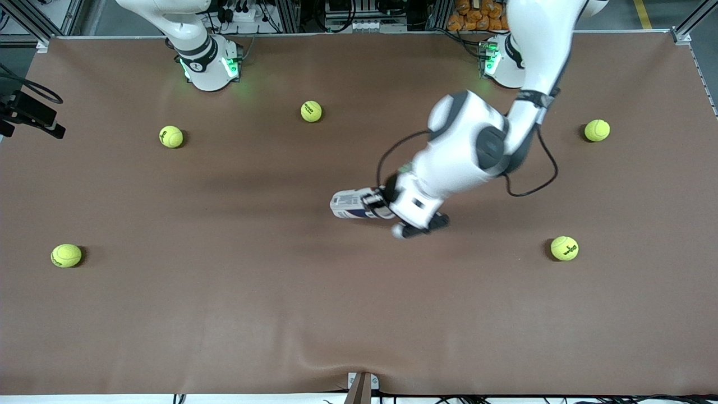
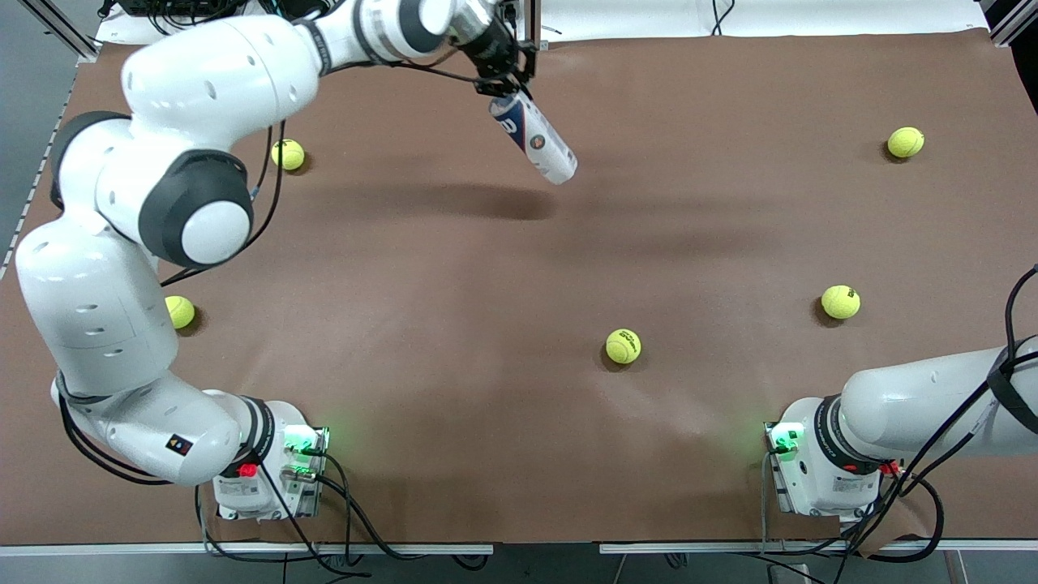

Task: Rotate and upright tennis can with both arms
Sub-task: 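Lift and rotate the can upright with the left gripper, then lower the upright can onto the table and open the left gripper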

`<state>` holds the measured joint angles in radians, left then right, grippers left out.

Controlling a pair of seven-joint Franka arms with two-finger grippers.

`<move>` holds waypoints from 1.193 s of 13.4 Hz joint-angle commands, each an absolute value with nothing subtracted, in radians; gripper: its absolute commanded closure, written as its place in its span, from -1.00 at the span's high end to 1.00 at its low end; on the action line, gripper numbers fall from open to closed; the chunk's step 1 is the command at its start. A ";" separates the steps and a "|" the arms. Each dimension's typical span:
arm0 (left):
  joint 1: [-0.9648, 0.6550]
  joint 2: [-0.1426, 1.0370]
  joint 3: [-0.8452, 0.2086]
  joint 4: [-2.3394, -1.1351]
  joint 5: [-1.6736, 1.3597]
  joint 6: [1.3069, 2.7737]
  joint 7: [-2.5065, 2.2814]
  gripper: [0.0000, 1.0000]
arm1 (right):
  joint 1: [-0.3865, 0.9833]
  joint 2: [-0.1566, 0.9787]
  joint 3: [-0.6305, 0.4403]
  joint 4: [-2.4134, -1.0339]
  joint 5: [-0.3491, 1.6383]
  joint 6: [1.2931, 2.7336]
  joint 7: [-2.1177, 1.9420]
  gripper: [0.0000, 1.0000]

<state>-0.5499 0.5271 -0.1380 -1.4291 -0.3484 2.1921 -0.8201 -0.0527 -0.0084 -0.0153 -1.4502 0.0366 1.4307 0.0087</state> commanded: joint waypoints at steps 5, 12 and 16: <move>-0.741 0.554 -0.117 -1.417 0.062 2.125 -0.983 -1.00 | -0.051 -0.015 -0.017 -1.440 0.048 1.419 0.018 1.00; -0.821 0.623 -0.117 -1.417 0.301 2.108 -1.230 -0.81 | -0.052 -0.014 -0.020 -1.439 0.048 1.420 0.018 1.00; -0.831 0.617 -0.117 -1.419 0.301 2.105 -1.246 1.00 | -0.052 -0.014 -0.020 -1.440 0.048 1.420 0.018 1.00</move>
